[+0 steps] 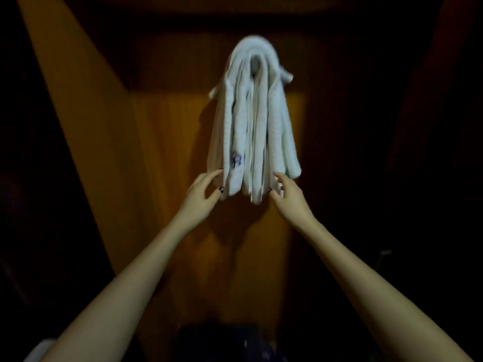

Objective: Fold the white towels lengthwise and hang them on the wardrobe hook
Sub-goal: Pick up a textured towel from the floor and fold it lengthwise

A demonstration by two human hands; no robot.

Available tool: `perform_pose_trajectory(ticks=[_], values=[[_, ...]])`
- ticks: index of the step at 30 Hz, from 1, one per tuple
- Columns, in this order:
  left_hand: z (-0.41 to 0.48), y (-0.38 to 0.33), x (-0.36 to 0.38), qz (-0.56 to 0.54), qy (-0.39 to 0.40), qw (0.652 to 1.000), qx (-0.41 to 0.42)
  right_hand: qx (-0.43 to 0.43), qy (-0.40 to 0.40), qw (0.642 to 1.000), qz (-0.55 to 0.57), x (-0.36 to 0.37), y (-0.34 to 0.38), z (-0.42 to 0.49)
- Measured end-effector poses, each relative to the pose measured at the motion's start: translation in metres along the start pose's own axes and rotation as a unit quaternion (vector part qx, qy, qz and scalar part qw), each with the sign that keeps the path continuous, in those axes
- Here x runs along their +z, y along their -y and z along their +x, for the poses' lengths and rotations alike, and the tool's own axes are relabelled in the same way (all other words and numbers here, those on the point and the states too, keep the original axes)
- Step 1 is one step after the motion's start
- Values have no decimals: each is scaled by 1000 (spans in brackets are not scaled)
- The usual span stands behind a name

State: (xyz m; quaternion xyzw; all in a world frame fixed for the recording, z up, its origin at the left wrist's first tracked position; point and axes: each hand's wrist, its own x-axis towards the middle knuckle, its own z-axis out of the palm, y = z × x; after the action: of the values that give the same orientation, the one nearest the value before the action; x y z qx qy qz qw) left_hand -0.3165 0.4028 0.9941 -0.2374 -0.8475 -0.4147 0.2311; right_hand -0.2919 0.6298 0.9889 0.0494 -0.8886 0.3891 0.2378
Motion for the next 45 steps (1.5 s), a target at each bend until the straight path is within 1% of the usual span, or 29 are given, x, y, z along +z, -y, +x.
perform_pose_trajectory(ticks=[2,4,8,12,16,18,21,23,24,26,27,30,32,34,37,40,42,45], values=[[-58,20,7,32,46,998,-33,34,80,996,-20,34,-12,-45],[-113,42,11,45,86,992,-82,60,160,984,-42,68,-23,-89],[-206,94,22,98,135,974,-156,91,257,958,-92,131,-45,-167],[-297,150,36,149,180,948,-217,66,371,911,-169,196,-72,-231],[-399,201,45,179,207,922,-274,46,473,857,-198,260,-101,-283],[-452,221,48,196,226,900,-318,37,513,832,-208,295,-113,-312],[-526,251,56,221,251,861,-383,18,546,811,-210,353,-131,-359],[-568,274,65,238,274,831,-422,-6,580,783,-226,394,-142,-389],[-588,286,71,244,282,818,-437,-15,587,775,-231,413,-149,-404],[-629,313,86,249,287,808,-451,-52,575,787,-217,456,-168,-433],[-648,328,95,254,289,801,-458,-77,575,786,-215,479,-180,-447],[-707,382,123,264,294,774,-495,-67,623,750,-212,545,-215,-493],[-744,420,141,262,286,765,-514,-63,631,748,-197,593,-241,-518],[-783,458,158,270,266,758,-531,-76,630,751,-184,641,-265,-543],[-837,505,182,274,248,742,-559,-98,649,734,-173,707,-299,-580],[-899,550,204,284,231,748,-553,-138,668,711,-172,775,-328,-623],[-934,579,212,284,217,754,-551,-150,680,700,-160,816,-343,-649],[-974,626,217,312,204,770,-518,-153,691,694,-131,873,-359,-682]])
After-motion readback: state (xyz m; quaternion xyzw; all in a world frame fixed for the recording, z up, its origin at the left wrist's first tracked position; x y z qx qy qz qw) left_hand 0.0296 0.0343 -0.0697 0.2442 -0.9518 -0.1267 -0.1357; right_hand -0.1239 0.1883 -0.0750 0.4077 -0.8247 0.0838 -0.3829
